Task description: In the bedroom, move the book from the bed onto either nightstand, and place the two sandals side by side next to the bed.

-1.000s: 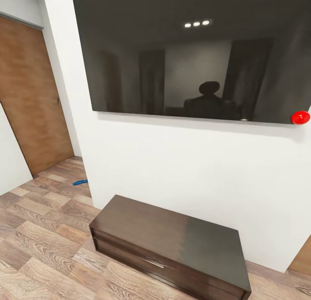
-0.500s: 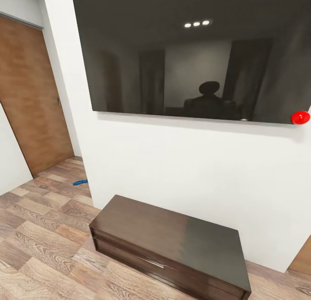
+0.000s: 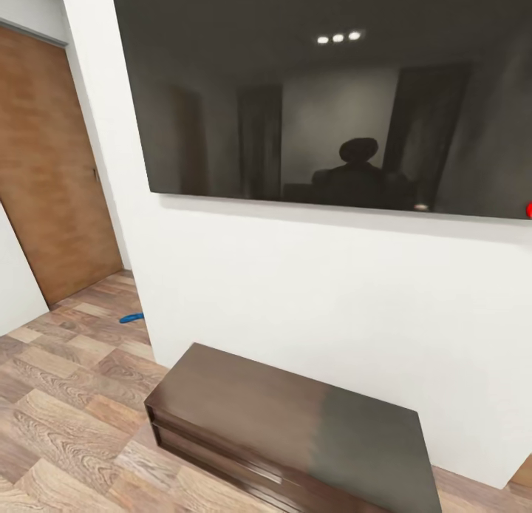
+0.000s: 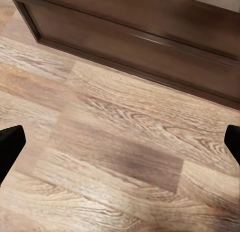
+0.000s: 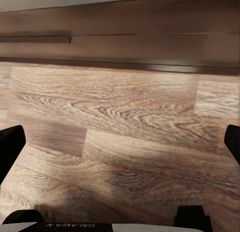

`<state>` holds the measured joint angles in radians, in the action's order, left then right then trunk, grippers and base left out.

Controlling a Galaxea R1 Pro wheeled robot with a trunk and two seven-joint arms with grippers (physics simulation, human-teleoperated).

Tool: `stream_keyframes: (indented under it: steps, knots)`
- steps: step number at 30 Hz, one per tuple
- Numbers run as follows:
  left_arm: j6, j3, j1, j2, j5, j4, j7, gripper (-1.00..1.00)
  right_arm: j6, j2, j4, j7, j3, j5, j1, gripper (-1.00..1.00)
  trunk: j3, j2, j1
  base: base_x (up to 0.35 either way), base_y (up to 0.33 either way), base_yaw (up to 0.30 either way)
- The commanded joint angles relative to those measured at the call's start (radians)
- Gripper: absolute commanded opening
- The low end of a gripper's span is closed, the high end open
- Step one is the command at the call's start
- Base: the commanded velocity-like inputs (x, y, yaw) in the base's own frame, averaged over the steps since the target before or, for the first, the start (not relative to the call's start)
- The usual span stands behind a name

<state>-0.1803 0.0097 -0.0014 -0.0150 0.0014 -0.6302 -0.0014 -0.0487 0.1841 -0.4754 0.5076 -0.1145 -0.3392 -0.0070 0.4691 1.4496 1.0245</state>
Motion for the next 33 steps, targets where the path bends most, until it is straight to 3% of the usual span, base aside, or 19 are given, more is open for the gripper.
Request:
stream_keyframes:
  steps: [1, 10, 33]
  knots:
    - [-0.002, 0.001, 0.0, 0.0, 0.0, 0.0, 0.0, 1.0, 0.0, 0.0, 0.001, 0.006, -0.002, -0.006, -0.001, 1.0, 0.001, 0.0, 0.0, 0.252, 0.0, 0.0]
    - [-0.002, 0.001, 0.0, 0.0, 0.0, 0.0, 0.0, 1.0, 0.0, 0.0, 0.001, 0.006, -0.002, -0.006, -0.001, 1.0, 0.001, 0.0, 0.0, 0.111, 0.0, -0.05]
    - [-0.002, 0.001, 0.0, 0.0, 0.0, 0.0, 0.0, 1.0, -0.003, 0.0, 0.003, 0.006, -0.002, -0.006, -0.001, 1.0, 0.001, 0.0, 0.0, 0.002, 0.0, -0.275]
